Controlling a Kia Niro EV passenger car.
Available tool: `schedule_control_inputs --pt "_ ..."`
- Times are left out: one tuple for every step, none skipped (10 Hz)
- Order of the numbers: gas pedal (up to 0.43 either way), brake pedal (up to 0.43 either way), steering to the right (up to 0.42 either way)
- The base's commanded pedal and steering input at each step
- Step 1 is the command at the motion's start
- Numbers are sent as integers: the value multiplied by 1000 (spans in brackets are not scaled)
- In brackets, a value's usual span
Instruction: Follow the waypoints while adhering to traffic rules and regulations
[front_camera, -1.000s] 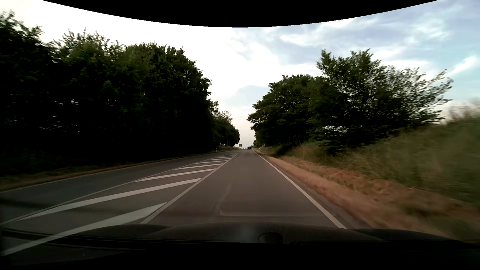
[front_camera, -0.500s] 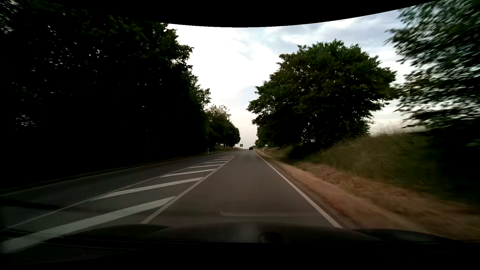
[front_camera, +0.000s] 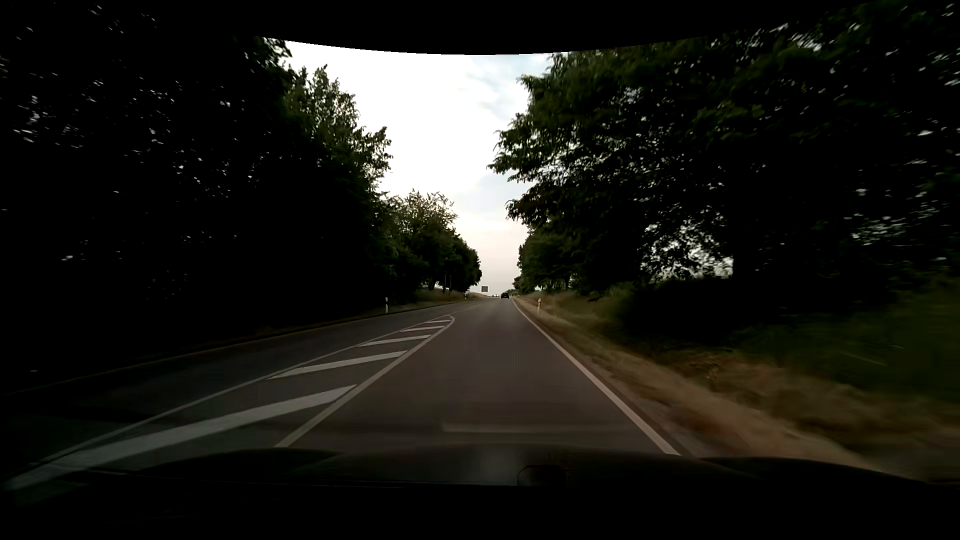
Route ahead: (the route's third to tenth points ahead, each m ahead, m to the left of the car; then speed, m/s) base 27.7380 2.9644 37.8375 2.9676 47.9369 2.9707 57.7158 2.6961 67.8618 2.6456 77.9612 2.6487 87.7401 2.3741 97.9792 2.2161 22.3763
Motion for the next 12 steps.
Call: schedule_control_inputs --pt "157 6 -2" --pt "157 6 -1" --pt "157 6 0" --pt "157 6 0" --pt "157 6 0" --pt "157 6 0" --pt "157 6 1" --pt "157 6 1" --pt "157 6 1" --pt "157 6 1" --pt "157 6 1" --pt "157 6 3"
